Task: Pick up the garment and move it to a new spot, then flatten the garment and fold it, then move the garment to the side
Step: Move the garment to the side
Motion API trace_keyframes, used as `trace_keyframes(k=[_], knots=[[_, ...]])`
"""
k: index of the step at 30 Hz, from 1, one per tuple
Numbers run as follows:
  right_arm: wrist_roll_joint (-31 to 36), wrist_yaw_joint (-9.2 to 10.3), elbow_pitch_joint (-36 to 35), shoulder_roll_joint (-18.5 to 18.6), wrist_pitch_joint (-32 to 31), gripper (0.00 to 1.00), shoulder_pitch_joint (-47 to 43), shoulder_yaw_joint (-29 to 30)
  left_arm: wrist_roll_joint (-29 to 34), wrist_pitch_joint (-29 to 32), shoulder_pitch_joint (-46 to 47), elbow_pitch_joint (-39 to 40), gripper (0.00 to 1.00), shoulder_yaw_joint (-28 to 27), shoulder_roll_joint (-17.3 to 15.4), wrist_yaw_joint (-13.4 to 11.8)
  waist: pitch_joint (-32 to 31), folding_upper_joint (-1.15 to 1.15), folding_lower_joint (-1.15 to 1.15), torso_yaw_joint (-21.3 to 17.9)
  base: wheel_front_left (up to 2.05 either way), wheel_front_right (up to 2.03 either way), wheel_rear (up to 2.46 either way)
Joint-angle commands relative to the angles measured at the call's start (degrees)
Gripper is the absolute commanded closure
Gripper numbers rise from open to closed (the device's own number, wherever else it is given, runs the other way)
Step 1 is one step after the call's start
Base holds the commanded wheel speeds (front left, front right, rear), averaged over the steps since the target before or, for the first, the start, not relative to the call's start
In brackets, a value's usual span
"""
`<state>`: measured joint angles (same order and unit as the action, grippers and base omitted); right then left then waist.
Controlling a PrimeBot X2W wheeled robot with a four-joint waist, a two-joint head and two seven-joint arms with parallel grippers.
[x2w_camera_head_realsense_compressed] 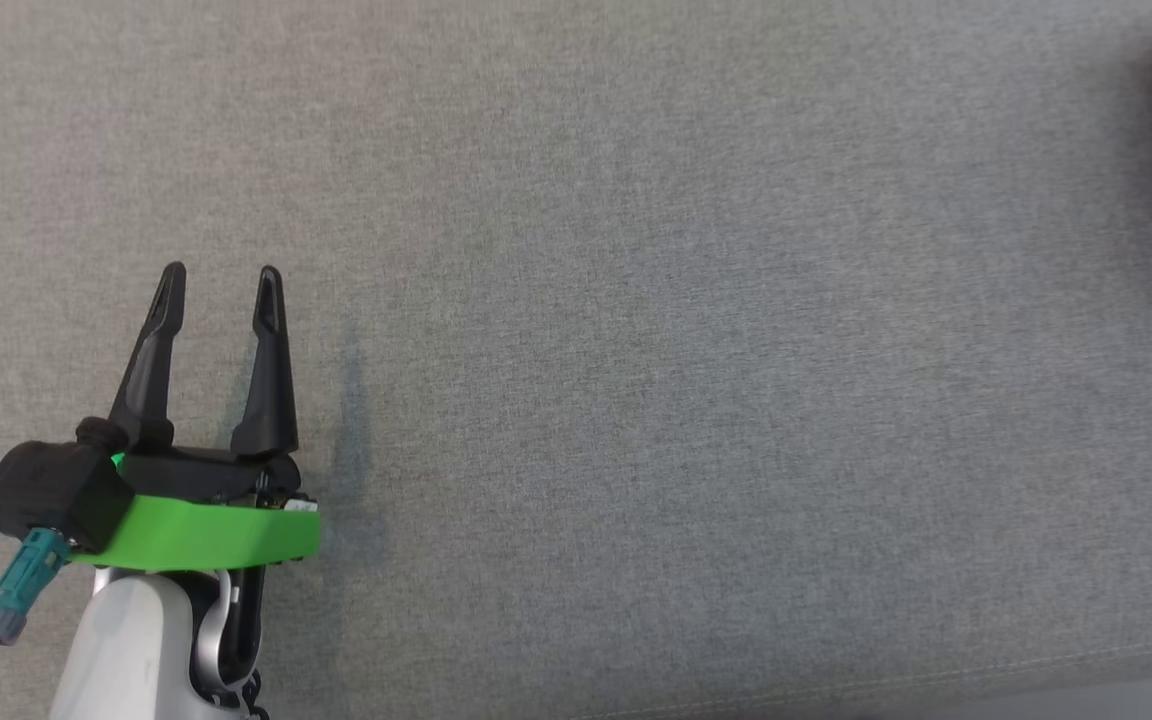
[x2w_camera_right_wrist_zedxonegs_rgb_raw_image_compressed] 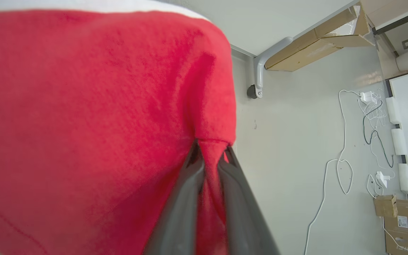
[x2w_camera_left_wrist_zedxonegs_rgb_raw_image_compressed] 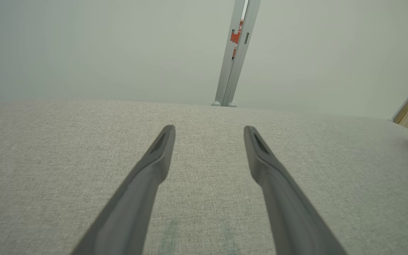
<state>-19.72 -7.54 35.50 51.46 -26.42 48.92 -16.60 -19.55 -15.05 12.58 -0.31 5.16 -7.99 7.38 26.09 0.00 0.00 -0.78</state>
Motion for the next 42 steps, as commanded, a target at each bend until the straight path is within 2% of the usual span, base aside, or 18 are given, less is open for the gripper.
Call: trace_keyframes(k=[1, 5, 6, 7, 14, 18, 21, 28, 33, 42], knots=[[1.39, 0.11, 0.67, -0.12, 0.58, 1.00, -1.15, 0.86, 0.24, -0.15, 1.22, 0.30, 0.00, -0.08, -0.49, 0.16, 3.25, 0.00, 0.00, 1.26, 0.00, 0.00, 0.00], [4.36, 0.12, 2.81, -1.38, 0.57, 0.99, -2.51, 3.98, 0.41, -0.15, 1.56, 0.33, 0.00, 0.08, -0.74, 0.16, 3.80, 0.00, 0.00, 1.58, 0.00, 0.00, 0.00], [5.36, 0.12, 3.02, -1.46, 1.14, 0.55, -2.68, 4.64, 0.51, -0.15, 1.59, 0.20, 0.00, 0.24, -0.75, 0.16, 3.64, 0.00, 0.00, 1.65, 0.00, 0.00, 0.00], [6.36, 0.12, 3.39, -1.71, 1.96, 0.00, -2.92, 5.81, 0.61, -0.16, 1.68, 0.03, 0.00, 0.43, -0.77, 0.16, 3.23, 0.00, 0.00, 1.77, 0.00, 0.00, 0.00], [12.96, 0.12, 3.48, -4.82, 7.65, 0.00, -5.56, 12.64, 0.18, -0.16, 0.37, -1.66, 0.00, 0.63, -0.48, 0.16, -1.94, 0.00, 0.00, 2.00, 0.00, 0.00, 0.00], [12.31, 0.11, 2.30, -8.87, 10.98, 0.00, -7.27, 19.01, -0.40, -0.16, -0.90, -3.04, 0.00, 1.15, 0.28, 0.16, -5.86, 0.00, 0.00, 2.57, 0.00, 0.00, 0.00], [12.33, 0.11, 0.57, -11.83, 12.88, 0.00, -9.92, 21.65, -0.50, -0.16, -1.61, -3.99, 0.00, 1.44, 0.71, 0.17, -8.72, 0.00, 0.00, 3.04, 0.00, 0.00, 0.00], [10.94, 0.11, -8.69, -19.70, 17.50, 0.00, -18.21, 23.20, -1.12, -0.15, -4.74, -6.48, 0.00, -0.15, 1.68, 0.15, -15.11, 0.00, 0.00, 3.45, 0.00, 0.00, 0.00], [7.12, 0.11, -16.80, -25.61, 20.78, 0.00, -25.09, 24.01, -0.16, -0.15, -6.15, -7.55, 0.00, -0.82, 1.95, 0.13, -17.67, 0.00, 0.00, 4.06, 0.00, 0.00, 0.00], [7.70, 0.11, -28.81, -36.64, 26.74, 0.00, -38.22, 24.71, 0.49, -0.15, -8.46, -8.49, 0.00, -3.31, 2.65, -0.29, -21.07, 0.00, 0.00, 5.37, 0.00, 0.00, 0.00]])
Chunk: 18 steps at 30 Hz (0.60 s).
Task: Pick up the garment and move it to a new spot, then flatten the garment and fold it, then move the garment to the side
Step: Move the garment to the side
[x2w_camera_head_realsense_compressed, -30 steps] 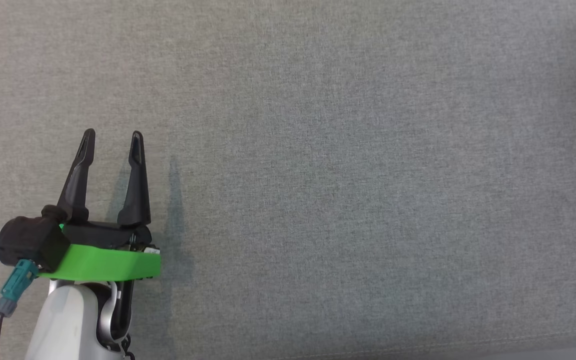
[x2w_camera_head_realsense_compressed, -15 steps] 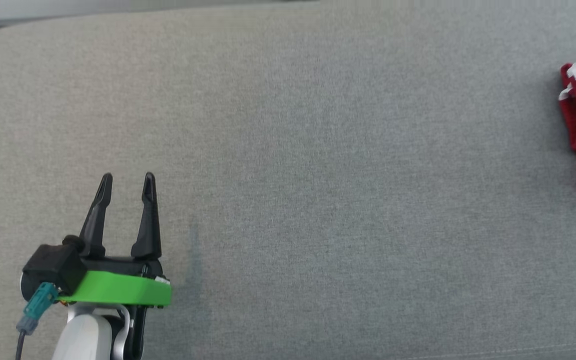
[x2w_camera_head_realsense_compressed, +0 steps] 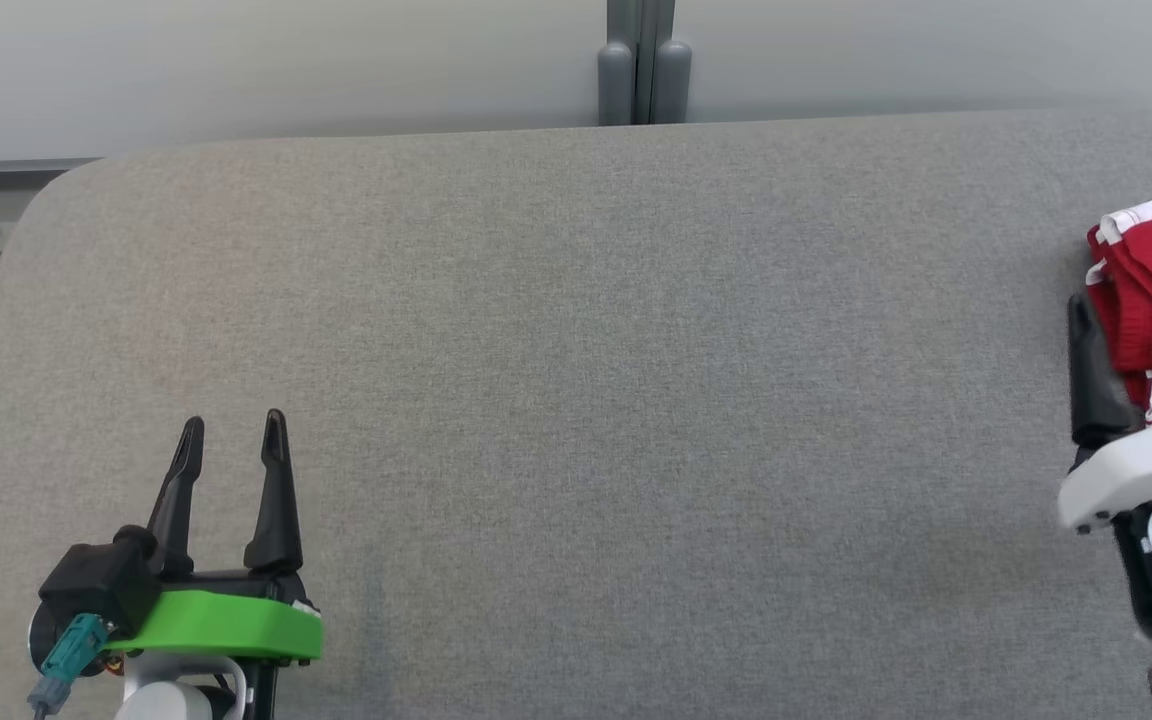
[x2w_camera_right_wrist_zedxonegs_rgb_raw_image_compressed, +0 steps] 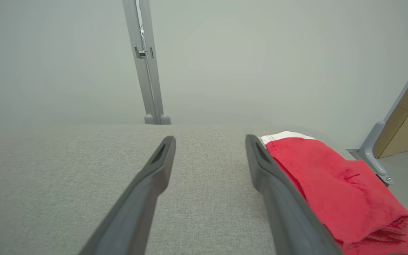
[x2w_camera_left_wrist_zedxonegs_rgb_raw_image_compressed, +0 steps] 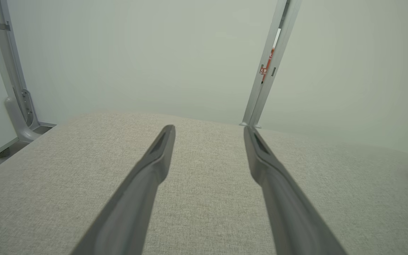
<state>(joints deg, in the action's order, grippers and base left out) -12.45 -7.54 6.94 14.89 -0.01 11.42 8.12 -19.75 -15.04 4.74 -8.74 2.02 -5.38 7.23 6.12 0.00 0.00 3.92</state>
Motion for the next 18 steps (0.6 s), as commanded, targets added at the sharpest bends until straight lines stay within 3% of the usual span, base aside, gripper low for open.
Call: trace_keyframes(k=[1, 8, 18], knots=[[0.37, 0.11, -0.94, -1.14, 1.33, 0.00, -1.64, -0.03, 0.67, -0.16, -0.87, -0.17, 0.00, -0.52, 0.13, -0.21, -1.38, 0.00, 0.00, 0.74, 0.00, 0.00, 0.00], [4.81, 0.12, -4.62, -5.49, 6.89, 0.00, -5.87, -1.47, 0.96, -0.16, -2.54, -0.88, 0.00, -3.07, 0.63, -0.36, -3.01, 0.00, 0.00, 0.42, 0.00, 0.00, 0.00], [10.46, 0.12, -1.96, -7.72, 10.00, 0.00, -10.38, -1.64, 1.64, -0.16, -4.54, -2.43, 0.00, -3.50, 1.25, -0.11, -4.86, 0.00, 0.00, 0.34, 0.00, 0.00, 0.00]])
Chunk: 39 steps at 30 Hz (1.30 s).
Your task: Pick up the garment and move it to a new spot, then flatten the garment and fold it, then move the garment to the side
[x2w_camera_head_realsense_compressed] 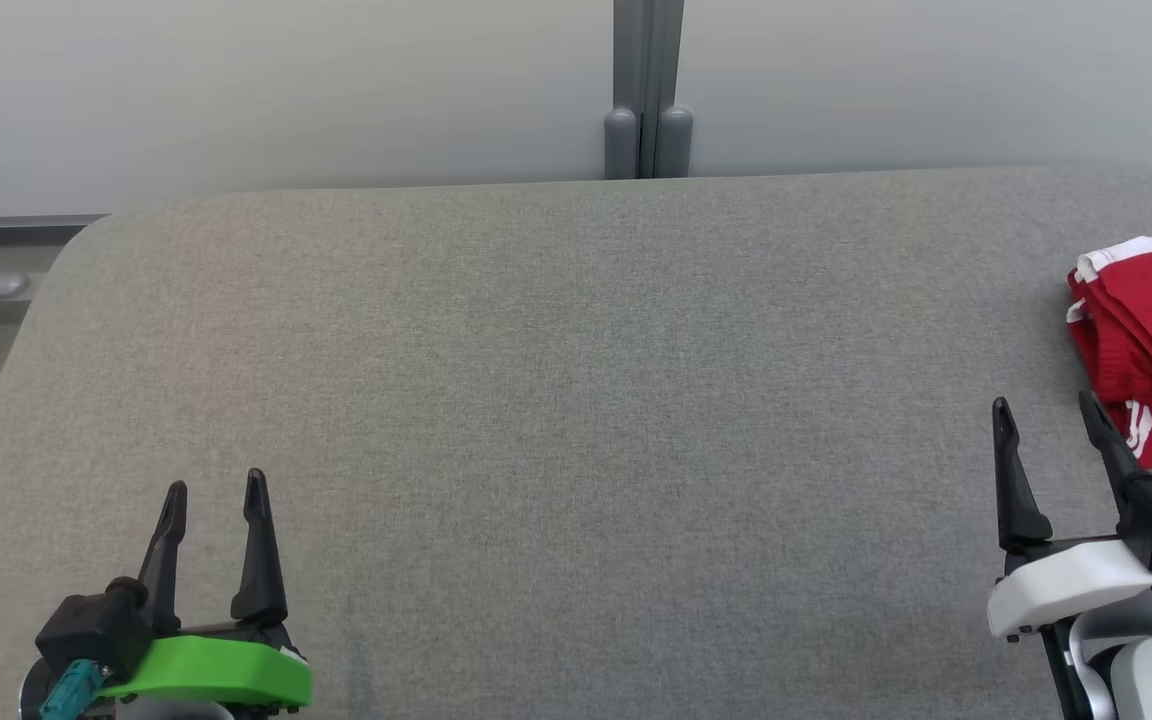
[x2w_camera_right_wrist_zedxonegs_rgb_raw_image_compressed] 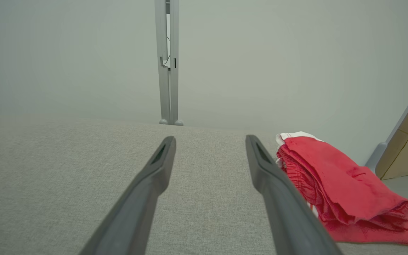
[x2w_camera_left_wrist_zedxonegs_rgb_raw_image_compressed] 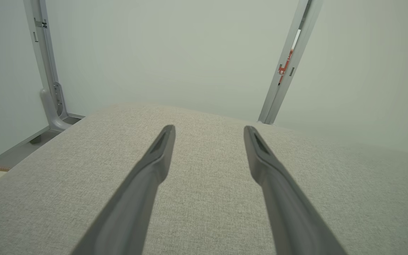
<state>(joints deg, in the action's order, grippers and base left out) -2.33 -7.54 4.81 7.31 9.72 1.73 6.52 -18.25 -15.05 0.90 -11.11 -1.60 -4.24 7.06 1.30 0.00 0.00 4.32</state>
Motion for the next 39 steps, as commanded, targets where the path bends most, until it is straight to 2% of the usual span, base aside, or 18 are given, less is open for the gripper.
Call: trace_keyframes(k=[1, 22, 23, 28, 39], knots=[[0.59, 0.12, 0.36, -0.10, 0.33, 0.00, -0.90, -0.16, 0.24, -0.16, -0.74, -0.18, 0.00, 0.43, 0.08, 0.14, -0.09, 0.00, 0.00, -0.13, 0.00, 0.00, 0.00], [-0.28, 0.12, 0.85, -0.92, -0.29, 0.00, -1.45, -0.67, -0.81, -0.15, -1.35, -0.40, 0.00, 1.25, 0.43, 0.47, 0.63, 0.00, 0.00, -0.49, 0.00, 0.00, 0.00], [-0.09, 0.00, 0.95, -0.99, -0.38, 1.00, -1.05, -0.75, -0.36, 0.00, -0.62, -0.34, 1.00, 1.41, 0.30, 0.25, 0.62, 0.00, 0.00, -0.51, 0.00, 0.00, 0.00], [-0.72, -0.01, 3.57, -1.78, -0.85, 1.00, -1.65, -0.74, -0.91, 0.49, -1.00, -2.58, 1.00, 1.67, 0.49, 0.24, 0.67, 0.00, 0.00, -0.51, 0.00, 0.00, 0.00], [-13.69, 0.00, 4.47, -2.14, -3.28, 1.00, -0.57, -0.44, -11.65, 3.47, 0.01, -2.61, 1.00, 0.78, 0.52, 0.27, 0.51, 0.00, 0.00, -0.84, 0.00, 0.00, 0.00]])
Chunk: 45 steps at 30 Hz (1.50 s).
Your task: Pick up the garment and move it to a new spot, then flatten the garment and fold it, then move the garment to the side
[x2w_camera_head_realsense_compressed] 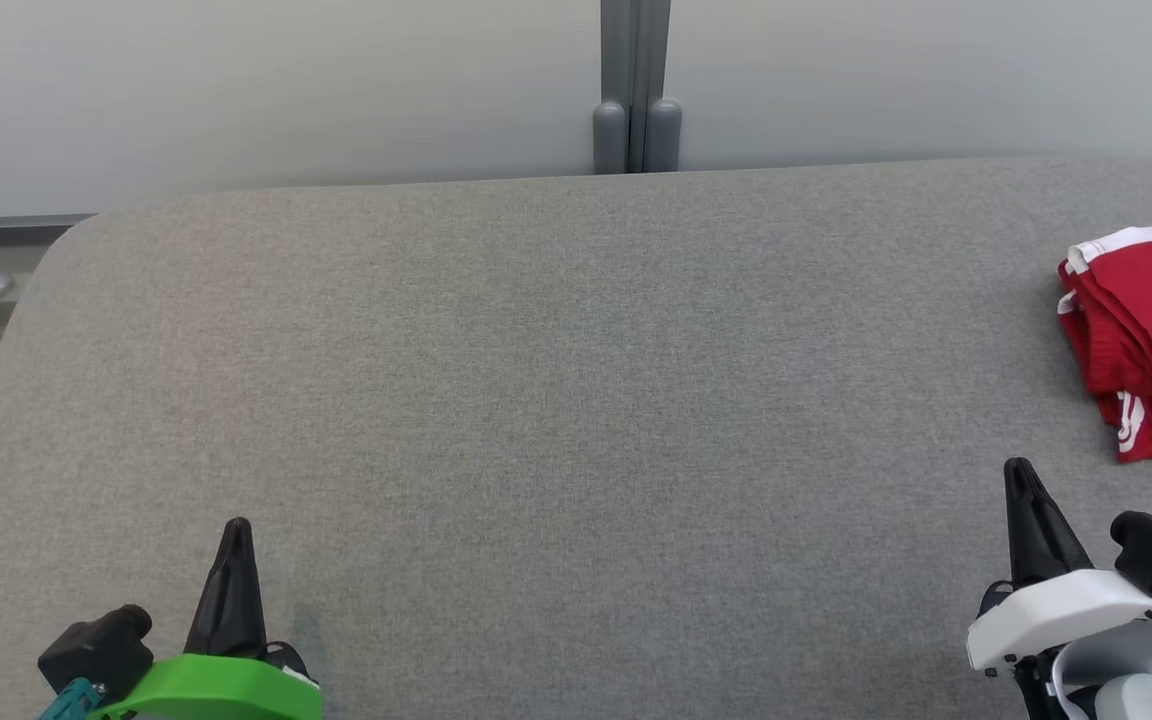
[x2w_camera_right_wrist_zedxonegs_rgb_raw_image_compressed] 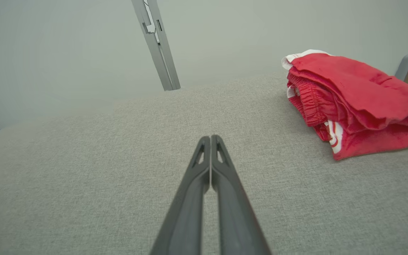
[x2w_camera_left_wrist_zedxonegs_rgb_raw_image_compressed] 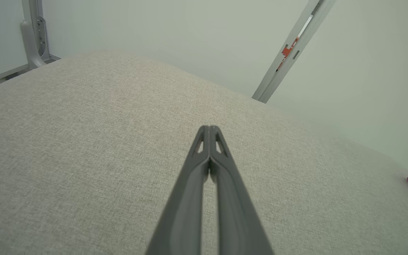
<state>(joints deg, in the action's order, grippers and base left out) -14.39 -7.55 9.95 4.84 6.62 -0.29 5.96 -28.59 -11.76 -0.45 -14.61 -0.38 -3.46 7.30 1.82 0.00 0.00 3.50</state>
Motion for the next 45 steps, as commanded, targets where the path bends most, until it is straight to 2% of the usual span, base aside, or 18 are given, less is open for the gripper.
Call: trace_keyframes(k=[1, 27, 45], knots=[[-2.89, 0.01, -0.64, 0.30, -0.36, 1.00, 1.51, 0.09, -2.35, 0.48, 1.46, 0.88, 1.00, -0.52, -0.25, 0.03, -0.02, 0.00, 0.00, -0.05, 0.00, 0.00, 0.00], [-28.74, 0.03, 0.79, -0.46, -4.63, 1.00, 3.32, 0.14, -23.62, 6.52, 3.52, 0.88, 1.00, -2.39, -0.10, 0.10, -0.41, 0.00, 0.00, -0.86, 0.00, 0.00, 0.00], [-42.26, 0.05, 1.66, -0.88, -7.02, 1.00, 4.34, 0.30, -34.71, 9.74, 4.53, 0.86, 1.00, -3.39, 0.02, 0.15, -0.66, 0.00, 0.00, -1.41, 0.00, 0.00, 0.00]])
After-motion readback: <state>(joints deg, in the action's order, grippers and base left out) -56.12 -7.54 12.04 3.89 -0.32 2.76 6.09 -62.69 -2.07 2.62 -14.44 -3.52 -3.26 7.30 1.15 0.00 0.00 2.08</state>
